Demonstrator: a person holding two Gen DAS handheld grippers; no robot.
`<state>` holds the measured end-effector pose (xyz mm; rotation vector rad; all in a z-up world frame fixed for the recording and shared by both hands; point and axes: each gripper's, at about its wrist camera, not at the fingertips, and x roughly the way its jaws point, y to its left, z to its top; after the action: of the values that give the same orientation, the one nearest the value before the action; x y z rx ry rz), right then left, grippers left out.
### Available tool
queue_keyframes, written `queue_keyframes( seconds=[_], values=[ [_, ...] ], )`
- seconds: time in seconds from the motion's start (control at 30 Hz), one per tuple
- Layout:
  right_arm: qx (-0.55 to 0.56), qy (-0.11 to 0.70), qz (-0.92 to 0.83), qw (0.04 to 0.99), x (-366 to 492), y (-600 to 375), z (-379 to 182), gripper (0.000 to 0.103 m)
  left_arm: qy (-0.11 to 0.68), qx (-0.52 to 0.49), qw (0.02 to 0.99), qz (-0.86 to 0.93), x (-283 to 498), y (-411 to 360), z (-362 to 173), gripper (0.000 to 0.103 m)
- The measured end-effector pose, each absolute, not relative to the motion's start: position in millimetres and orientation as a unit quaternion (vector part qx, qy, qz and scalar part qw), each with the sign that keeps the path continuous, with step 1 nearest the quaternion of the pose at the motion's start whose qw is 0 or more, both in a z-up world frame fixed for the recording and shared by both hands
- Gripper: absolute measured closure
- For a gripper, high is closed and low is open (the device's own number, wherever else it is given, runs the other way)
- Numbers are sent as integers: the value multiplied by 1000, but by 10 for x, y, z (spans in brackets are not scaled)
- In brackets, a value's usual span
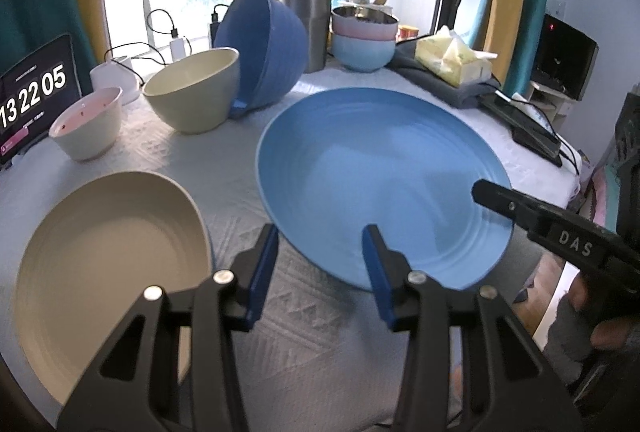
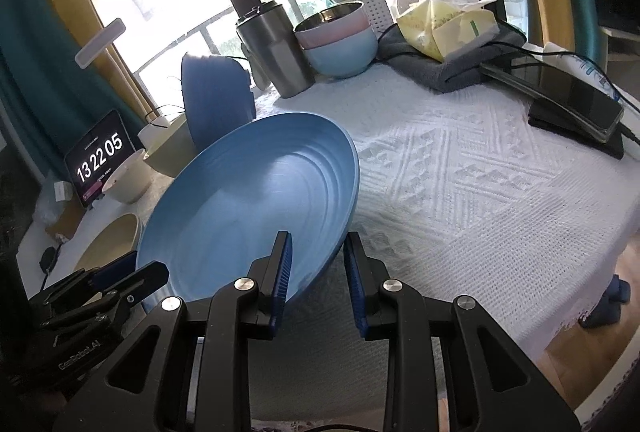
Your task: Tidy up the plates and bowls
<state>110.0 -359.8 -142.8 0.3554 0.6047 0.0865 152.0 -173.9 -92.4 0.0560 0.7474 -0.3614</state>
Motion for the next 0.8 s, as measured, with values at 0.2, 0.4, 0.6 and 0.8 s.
queue_keyframes(
  seconds=[0.2,0.4,0.6,0.8],
  values=[
    [168,294,41,940,1057,-3491,-1375,74,356,18,918,-174,1478,-1630,-875,58],
    [162,293,44,941,1031,-3370,-1354,74,351,8,921,-170,1442,-1494,-854,58],
    [151,294,50,942,1034,-3220,-1306,74,343,-3,925,-164,1418,-1342,-812,58],
    [141,294,55,944,1041,-3067,-1262,74,340,-11,927,-157,1384,-1175,-806,58]
  ],
)
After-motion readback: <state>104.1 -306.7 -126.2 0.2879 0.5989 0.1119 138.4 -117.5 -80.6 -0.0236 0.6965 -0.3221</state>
